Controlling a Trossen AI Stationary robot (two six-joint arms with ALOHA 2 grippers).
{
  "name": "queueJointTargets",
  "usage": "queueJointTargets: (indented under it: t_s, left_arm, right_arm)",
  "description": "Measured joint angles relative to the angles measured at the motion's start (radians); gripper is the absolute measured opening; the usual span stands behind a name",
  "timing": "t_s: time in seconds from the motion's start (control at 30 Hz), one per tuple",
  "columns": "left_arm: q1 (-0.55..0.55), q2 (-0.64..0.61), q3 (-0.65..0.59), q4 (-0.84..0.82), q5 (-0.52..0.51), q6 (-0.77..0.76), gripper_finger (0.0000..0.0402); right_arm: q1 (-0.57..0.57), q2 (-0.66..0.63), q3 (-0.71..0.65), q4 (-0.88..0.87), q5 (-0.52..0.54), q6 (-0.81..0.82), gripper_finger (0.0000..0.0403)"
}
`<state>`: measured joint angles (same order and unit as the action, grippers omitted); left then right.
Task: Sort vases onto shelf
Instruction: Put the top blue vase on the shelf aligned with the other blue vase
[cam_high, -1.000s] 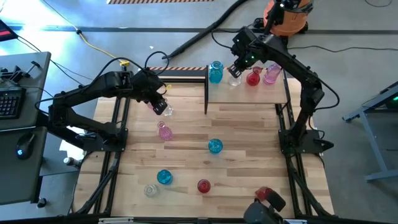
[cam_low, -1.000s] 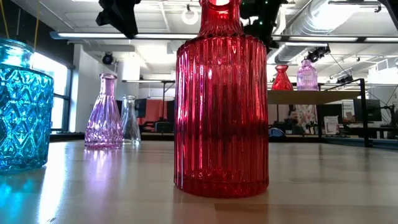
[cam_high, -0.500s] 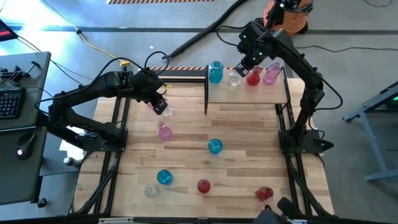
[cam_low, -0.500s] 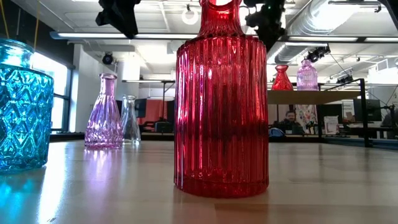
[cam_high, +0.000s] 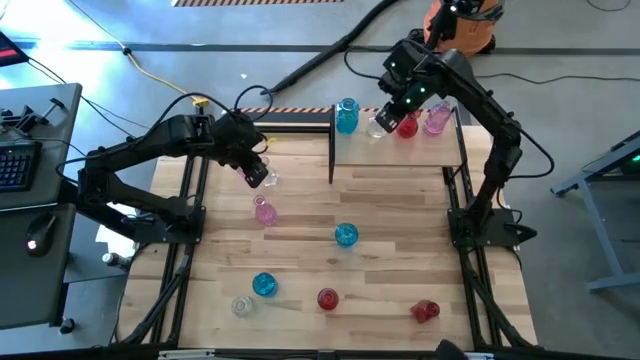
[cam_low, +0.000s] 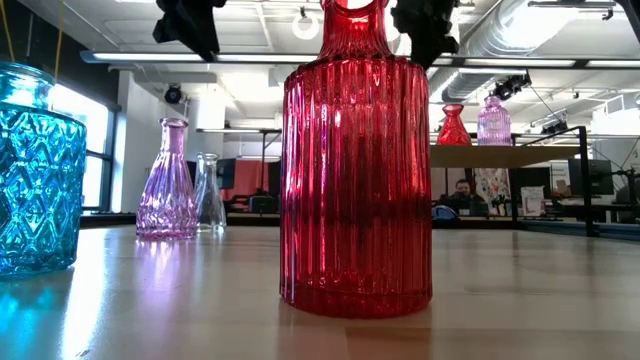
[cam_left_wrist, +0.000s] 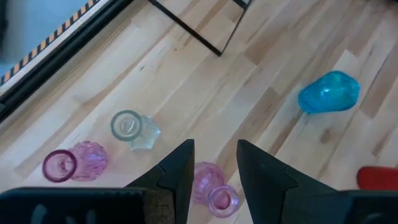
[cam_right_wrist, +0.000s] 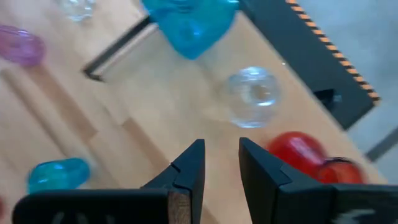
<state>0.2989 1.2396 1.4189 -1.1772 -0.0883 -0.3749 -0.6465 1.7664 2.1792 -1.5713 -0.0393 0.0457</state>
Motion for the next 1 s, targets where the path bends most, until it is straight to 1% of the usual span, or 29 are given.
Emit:
queueJointTargets:
  t_s: [0.13, 0.33, 0.53, 0.83, 1.0]
  left_arm:
    - [-0.012, 0.000, 0.000, -0.051, 0.000, 0.042, 0.0113]
    - [-0.044, 0.000, 0.000, -0.092, 0.004, 0.070, 0.0113]
    - [-0.086, 0.000, 0.000, -0.113, 0.058, 0.082, 0.0113]
    - [-0.164, 0.000, 0.000, -0.112, 0.058, 0.098, 0.0113]
    - [-0.216, 0.000, 0.000, -0.111, 0.058, 0.099, 0.0113]
  right_arm:
    - [0.067, 0.000, 0.000, 0.000, -0.030, 0.035, 0.0079]
    - [0.187, 0.000, -0.001, 0.000, -0.033, 0.118, 0.0079]
    - [0.306, 0.000, -0.001, 0.000, -0.033, 0.240, 0.0079]
    - [0.480, 0.015, -0.002, 0.001, 0.011, 0.404, 0.0079]
    - [0.567, 0.022, -0.002, 0.001, 0.069, 0.454, 0.0079]
